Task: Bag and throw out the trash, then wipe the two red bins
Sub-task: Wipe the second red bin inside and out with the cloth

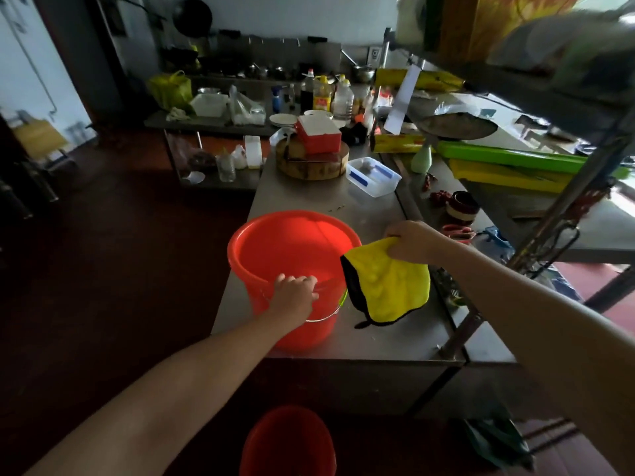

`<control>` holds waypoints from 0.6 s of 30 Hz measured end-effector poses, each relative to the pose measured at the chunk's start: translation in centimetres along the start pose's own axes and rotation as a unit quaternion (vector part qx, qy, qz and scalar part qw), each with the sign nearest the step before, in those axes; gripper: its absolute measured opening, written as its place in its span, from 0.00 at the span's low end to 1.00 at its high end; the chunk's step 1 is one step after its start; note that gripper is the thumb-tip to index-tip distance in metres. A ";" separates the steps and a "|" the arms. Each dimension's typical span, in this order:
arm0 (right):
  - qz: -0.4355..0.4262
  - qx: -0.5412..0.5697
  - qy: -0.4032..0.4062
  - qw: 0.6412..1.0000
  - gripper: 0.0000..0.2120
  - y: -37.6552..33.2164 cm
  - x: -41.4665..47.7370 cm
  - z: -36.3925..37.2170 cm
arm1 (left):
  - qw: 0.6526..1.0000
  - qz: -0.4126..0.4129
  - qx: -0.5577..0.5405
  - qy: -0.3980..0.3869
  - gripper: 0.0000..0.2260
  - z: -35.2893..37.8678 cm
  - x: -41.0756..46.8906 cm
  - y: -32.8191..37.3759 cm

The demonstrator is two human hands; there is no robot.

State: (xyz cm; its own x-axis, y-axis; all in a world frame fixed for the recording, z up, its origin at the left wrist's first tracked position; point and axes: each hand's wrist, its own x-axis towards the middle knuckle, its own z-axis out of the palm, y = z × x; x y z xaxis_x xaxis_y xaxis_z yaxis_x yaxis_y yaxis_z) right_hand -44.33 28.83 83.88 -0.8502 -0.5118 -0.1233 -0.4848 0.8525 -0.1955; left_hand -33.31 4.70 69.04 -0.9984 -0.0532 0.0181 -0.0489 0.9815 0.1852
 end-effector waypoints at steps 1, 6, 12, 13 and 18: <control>0.001 -0.005 -0.008 1.000 0.15 -0.1 0.0 -0.1 | 1.000 -0.015 -0.019 0.003 0.14 -0.7 0.7 -0.3; -0.021 -0.014 -0.030 0.999 0.05 -1.5 0.4 0.0 | 0.994 -0.051 -0.086 0.049 0.16 -4.9 4.2 -1.7; -0.043 0.016 -0.090 0.995 0.21 -4.5 2.3 2.5 | 0.977 -0.078 -0.191 0.061 0.17 -7.9 6.6 -4.1; -0.042 0.017 -0.091 0.995 0.22 -5.1 2.9 3.1 | 0.972 -0.081 -0.214 0.055 0.17 -7.9 6.7 -4.6; -0.009 0.059 -0.081 0.995 0.16 -8.0 5.6 7.4 | 0.960 -0.077 -0.267 0.039 0.17 -6.1 5.5 -8.4</control>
State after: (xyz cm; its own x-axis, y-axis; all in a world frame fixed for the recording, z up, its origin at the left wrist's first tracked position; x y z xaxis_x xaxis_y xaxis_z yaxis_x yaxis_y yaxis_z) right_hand -43.70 18.29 77.53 -0.7930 -0.5450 -0.2724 -0.4636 0.8298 -0.3106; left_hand -38.25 -4.98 73.55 -0.9744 -0.2240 0.0195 -0.1540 0.7280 0.6681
